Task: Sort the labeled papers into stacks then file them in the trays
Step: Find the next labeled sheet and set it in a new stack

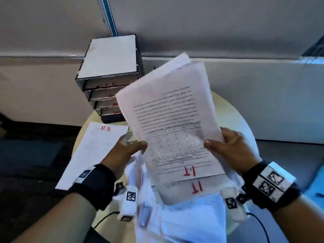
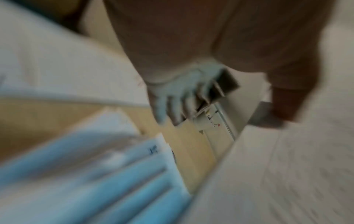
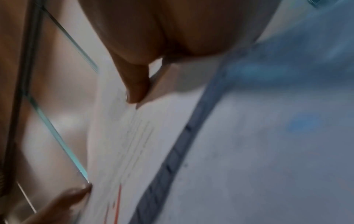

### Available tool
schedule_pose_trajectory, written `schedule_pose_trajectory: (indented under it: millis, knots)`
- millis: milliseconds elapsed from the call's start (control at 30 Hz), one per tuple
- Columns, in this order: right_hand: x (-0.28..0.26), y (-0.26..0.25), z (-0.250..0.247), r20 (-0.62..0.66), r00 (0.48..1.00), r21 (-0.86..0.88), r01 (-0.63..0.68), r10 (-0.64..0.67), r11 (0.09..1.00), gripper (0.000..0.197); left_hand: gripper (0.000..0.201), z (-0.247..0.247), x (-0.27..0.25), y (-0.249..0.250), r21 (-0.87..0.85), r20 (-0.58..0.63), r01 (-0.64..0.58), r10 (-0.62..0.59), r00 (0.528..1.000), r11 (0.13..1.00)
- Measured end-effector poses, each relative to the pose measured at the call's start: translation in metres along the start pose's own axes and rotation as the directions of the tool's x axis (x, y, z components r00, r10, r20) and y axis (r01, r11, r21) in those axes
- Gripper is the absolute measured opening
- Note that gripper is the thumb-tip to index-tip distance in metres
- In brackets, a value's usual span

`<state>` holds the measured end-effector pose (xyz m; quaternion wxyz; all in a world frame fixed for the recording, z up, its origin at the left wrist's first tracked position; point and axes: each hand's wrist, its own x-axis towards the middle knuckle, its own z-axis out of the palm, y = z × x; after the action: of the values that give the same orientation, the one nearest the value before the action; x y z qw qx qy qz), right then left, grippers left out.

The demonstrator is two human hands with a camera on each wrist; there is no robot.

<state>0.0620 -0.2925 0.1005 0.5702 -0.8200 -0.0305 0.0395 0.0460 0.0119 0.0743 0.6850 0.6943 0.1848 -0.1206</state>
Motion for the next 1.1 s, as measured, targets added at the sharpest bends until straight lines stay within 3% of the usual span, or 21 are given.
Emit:
schedule_pose_trajectory:
  millis: [33, 100, 200, 300, 433, 533, 667, 800, 933, 1100]
  knots:
    - [-0.001, -0.003, 0.004, -0.004, 1.0, 0.067, 0.011, -0.011, 0.998, 0.024, 0.056, 0.007, -0.003, 0.001, -0.114, 0.084, -0.026, 0.036, 0.996, 0.993]
    - [-0.001, 0.0, 0.016, -0.039, 0.999, 0.092, 0.021, -0.017, 0.996, 0.022, 0.028, 0.016, -0.006, 0.011, -0.104, 0.108, -0.212, 0.223, 0.969, 0.972]
    - [-0.001, 0.009, 0.033, -0.15, 0.987, 0.156, -0.028, 0.052, 0.987, 0.011, 0.021, 0.022, -0.006, 0.023, 0.045, 0.063, -0.428, 0.425, 0.903, 0.903]
    - [-0.007, 0.014, 0.048, -0.245, 0.966, 0.234, -0.027, 0.085, 0.972, 0.017, 0.026, 0.028, -0.011, 0.02, 0.145, -0.004, -0.531, 0.537, 0.844, 0.835]
    - [-0.016, 0.018, 0.052, -0.175, 0.984, 0.177, 0.008, 0.023, 0.984, 0.021, 0.042, 0.023, -0.013, -0.003, 0.038, -0.096, -0.44, 0.441, 0.892, 0.897]
    - [-0.016, 0.03, 0.047, -0.154, 0.984, 0.221, -0.052, 0.088, 0.974, 0.026, 0.055, 0.019, -0.013, -0.018, 0.018, -0.073, -0.36, 0.36, 0.93, 0.933]
    - [-0.017, 0.033, 0.055, -0.119, 0.987, 0.242, -0.08, 0.112, 0.967, 0.024, 0.049, 0.03, -0.006, -0.025, -0.006, -0.05, -0.311, 0.31, 0.949, 0.95]
    - [-0.01, 0.03, 0.058, -0.186, 0.967, 0.305, -0.112, 0.174, 0.946, 0.019, 0.039, 0.032, 0.003, -0.027, -0.032, -0.052, -0.295, 0.294, 0.955, 0.955]
    - [-0.009, 0.035, 0.061, -0.175, 0.952, 0.31, -0.19, 0.252, 0.932, 0.019, 0.043, 0.032, 0.005, -0.04, -0.043, -0.035, -0.246, 0.245, 0.969, 0.968]
    - [-0.012, 0.028, 0.059, -0.236, 0.95, 0.309, -0.124, 0.202, 0.943, 0.017, 0.034, 0.035, 0.001, -0.032, -0.085, -0.054, -0.333, 0.329, 0.943, 0.939]
